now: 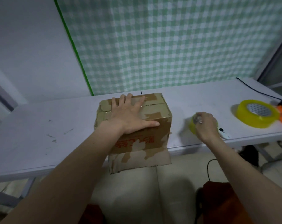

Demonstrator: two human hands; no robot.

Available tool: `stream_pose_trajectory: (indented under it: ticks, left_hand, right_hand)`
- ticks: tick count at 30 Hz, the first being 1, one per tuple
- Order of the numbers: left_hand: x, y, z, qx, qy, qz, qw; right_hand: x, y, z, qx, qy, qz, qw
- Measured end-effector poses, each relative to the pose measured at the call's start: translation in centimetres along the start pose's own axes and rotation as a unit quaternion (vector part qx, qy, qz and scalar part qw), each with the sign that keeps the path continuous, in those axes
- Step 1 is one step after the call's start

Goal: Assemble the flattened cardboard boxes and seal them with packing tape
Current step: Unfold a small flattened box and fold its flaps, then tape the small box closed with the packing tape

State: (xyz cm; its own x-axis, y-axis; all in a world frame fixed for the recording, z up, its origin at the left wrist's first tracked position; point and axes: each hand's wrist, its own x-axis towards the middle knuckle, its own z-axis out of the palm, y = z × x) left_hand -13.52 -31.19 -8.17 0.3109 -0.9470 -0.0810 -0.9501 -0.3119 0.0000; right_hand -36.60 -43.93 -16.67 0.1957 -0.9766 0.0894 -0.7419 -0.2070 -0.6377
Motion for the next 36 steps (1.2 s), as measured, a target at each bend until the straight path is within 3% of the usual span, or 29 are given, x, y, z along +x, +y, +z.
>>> stream_pose_trajectory:
  ticks: [2,7,10,13,16,21,27,29,32,36]
  left_hand:
    - [0.1,0.0,0.0,0.000,-0.006,0.003,1.000]
    - [0.1,-0.1,0.0,-0.012,-0.013,0.013,1.000]
    - [0.0,-0.1,0.1,-0.012,-0.010,0.030,0.999]
    - [0.0,0.0,0.1,-0.016,-0.003,0.040,0.999]
    - [-0.2,0.1,0.0,-0.024,-0.005,0.038,0.999]
    - [-0.6,0.7,-0.4,-0.023,-0.015,0.032,0.999]
    - [-1.7,-0.4,-1.3,-0.152,0.001,0.040,0.988]
    - [-1.8,-1.3,-1.5,-0.235,0.005,0.031,0.972]
    - [-1.7,-2.4,-1.3,-0.401,0.040,0.008,0.915]
    - [-1.3,-3.8,-1.0,-0.560,0.104,-0.039,0.821]
  right_hand:
    - [0.4,2.4,-0.2,-0.063,-0.033,0.004,0.997]
    - [0.9,4.0,-0.1,-0.228,-0.060,-0.088,0.968]
    - [1.2,5.2,-0.4,-0.233,-0.062,-0.105,0.965]
    - [0.9,4.4,-1.7,-0.050,-0.054,-0.051,0.996]
    - [-0.1,1.3,-3.8,0.142,-0.072,-0.051,0.986]
    - [-2.4,-4.8,-6.6,0.376,-0.058,-0.103,0.919]
    - [-4.0,-12.2,-5.1,0.558,-0.158,-0.113,0.807]
    - [-3.9,-14.5,-3.6,0.598,-0.187,-0.094,0.773]
    - [-3.8,-17.5,-1.3,0.627,-0.221,-0.057,0.745]
    - [-4.0,-19.1,1.1,0.589,-0.243,-0.040,0.770]
